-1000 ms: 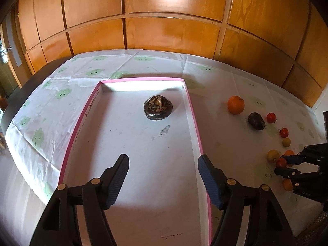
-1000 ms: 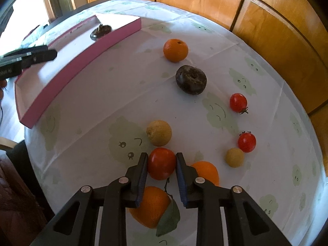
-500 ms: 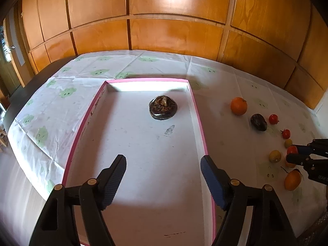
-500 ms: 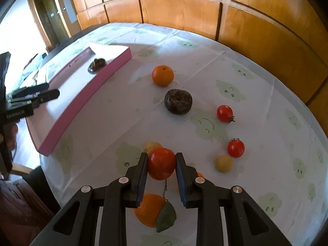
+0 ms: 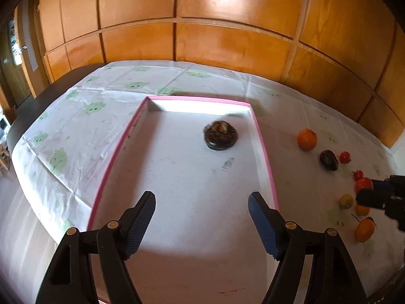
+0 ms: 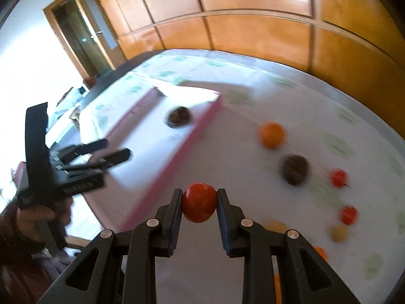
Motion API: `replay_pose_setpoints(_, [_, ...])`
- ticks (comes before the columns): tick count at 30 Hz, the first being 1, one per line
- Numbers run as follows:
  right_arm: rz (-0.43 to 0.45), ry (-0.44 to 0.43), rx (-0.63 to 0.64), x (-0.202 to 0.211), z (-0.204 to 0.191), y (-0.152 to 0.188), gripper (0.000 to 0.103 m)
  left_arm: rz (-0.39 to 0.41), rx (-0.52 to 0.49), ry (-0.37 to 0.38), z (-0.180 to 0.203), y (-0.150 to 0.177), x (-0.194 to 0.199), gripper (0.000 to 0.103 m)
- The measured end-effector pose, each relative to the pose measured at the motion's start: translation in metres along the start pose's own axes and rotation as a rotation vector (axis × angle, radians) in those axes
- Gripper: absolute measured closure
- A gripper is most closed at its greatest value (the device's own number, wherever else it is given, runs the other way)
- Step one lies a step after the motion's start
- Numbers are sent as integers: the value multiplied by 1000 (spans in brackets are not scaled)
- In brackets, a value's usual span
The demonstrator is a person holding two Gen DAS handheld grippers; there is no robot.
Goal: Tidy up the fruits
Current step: 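Carry the red tomato into the tray and open the right gripper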
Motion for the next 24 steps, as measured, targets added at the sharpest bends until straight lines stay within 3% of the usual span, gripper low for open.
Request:
replay_pose_setpoints(6, [-5,-44,-7,-35,-36,-29,77,16,50,-35,-26,-1,3,27])
replay_pose_setpoints(14, [-60,17,-29,-92,-51,-56,75,-1,88,-40,-43,8,0,27])
replay_pose_setpoints(17, [-57,48,-44,-98,-48,-60,75,-7,89,-33,-44,10,-2,27])
replay_pose_setpoints(19, [-52,39,-54,-98,-47,-61,68,-9,87,-31,-43,11,-3,27])
replay_pose_setpoints(24, [-17,58,-65,-85,-44,-57,68,-10,89,-27,-42,11,-4,27])
Point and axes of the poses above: each gripper's, at about its wrist camera, not at the fingertips, and x roughly against the way its jaws point, z to its right, y to its underside, the point moved 3 cm from there along -x, roughly the way its jaws point, and after that the axes turned 5 degrees about -x, right-handed, at the moved point
